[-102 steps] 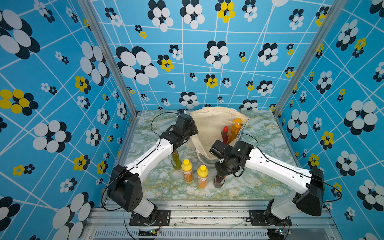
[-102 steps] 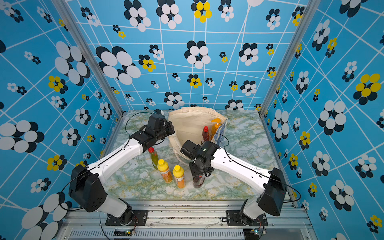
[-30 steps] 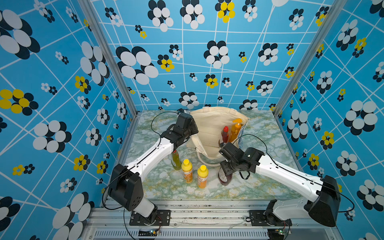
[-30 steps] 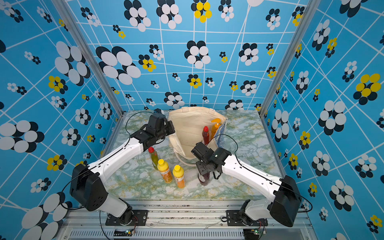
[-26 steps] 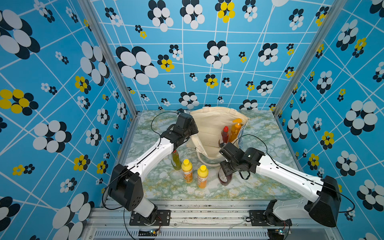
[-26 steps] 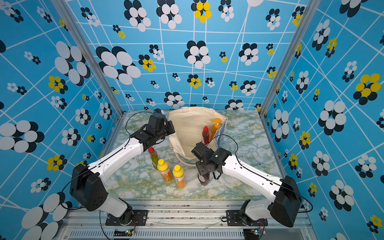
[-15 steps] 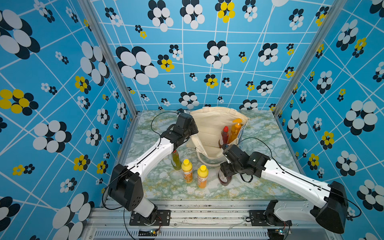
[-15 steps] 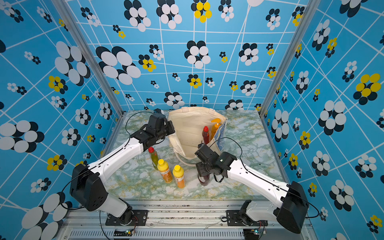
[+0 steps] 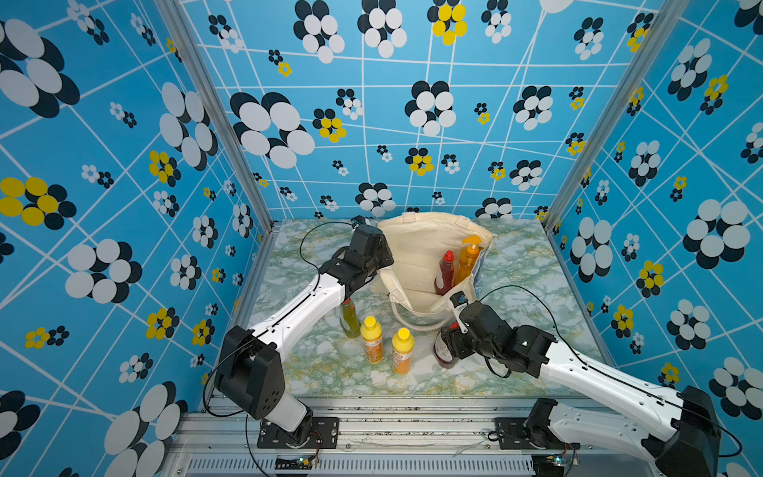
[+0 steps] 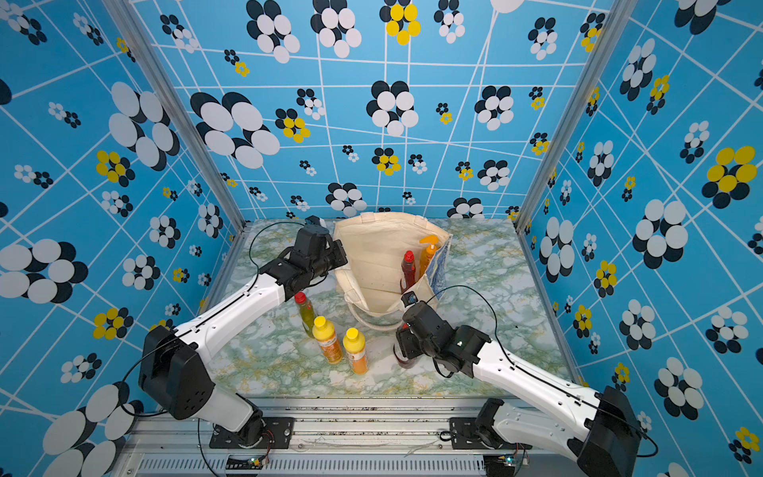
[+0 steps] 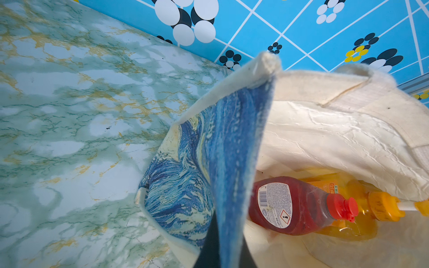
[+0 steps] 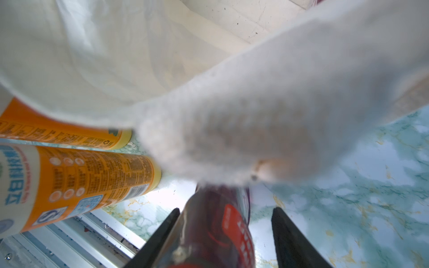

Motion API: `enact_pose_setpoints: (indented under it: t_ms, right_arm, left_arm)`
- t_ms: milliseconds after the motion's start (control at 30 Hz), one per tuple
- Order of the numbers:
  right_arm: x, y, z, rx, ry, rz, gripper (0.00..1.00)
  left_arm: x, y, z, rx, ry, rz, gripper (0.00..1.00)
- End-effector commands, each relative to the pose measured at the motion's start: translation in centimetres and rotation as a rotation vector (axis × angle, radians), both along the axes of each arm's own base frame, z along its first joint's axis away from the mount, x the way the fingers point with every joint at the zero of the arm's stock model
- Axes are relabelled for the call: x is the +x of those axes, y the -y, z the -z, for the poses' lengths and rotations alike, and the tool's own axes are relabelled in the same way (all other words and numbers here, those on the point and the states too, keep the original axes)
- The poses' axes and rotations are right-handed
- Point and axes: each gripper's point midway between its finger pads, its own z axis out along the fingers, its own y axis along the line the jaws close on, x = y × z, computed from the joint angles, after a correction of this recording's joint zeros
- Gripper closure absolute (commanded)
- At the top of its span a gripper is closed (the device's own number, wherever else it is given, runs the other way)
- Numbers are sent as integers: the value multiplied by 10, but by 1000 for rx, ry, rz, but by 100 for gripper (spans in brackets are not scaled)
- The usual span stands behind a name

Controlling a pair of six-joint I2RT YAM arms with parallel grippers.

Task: Pack dish soap into the shopping bag
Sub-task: Pick up the bottle of dish soap at the center of the board.

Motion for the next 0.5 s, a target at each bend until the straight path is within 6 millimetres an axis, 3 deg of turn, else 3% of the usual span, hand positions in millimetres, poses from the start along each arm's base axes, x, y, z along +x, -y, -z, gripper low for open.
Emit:
enact_pose_setpoints:
  t_ms: [0,300,467]
  right_arm:
    - [3,1,10,-18,19,-1,38]
    - [8,-1,19,-32,35,3,36]
    - [14,-3,13,-13,98,-9,32]
  left_arm:
    - [-2,-7,-11,25,24,-16,100]
    - [-1,-6,-10,24,20,-12,100]
    - [0,-6,-10,24,21,-12,100]
